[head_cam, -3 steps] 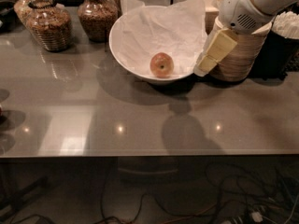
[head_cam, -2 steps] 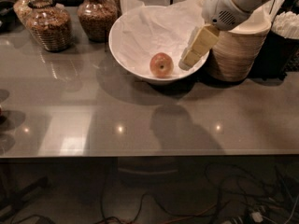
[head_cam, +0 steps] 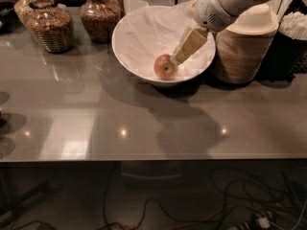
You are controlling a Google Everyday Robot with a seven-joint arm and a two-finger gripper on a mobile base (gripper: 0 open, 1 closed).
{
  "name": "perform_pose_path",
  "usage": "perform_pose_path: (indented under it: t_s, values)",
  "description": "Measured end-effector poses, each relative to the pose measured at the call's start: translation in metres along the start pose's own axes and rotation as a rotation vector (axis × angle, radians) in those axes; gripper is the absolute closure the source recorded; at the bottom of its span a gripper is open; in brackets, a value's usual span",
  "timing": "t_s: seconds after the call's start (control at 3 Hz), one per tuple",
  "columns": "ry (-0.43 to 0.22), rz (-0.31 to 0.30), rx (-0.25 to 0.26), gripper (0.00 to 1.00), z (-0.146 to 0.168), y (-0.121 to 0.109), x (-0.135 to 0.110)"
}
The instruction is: Pick apple from white bowl
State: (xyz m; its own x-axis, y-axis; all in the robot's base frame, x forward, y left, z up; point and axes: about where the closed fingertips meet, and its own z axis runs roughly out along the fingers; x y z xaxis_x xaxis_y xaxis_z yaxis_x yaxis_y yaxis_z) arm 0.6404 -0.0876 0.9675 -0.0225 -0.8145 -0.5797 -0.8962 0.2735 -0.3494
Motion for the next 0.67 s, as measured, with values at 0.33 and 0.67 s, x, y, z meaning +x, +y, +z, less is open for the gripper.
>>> perform_pose_path:
  t_s: [0.33, 0.67]
  values:
    - [-0.018, -0.006, -0.02, 0.26, 0.02, -0.009, 0.005]
    - [-0.021, 0.002, -0.054, 0.23, 0.041, -0.013, 0.012]
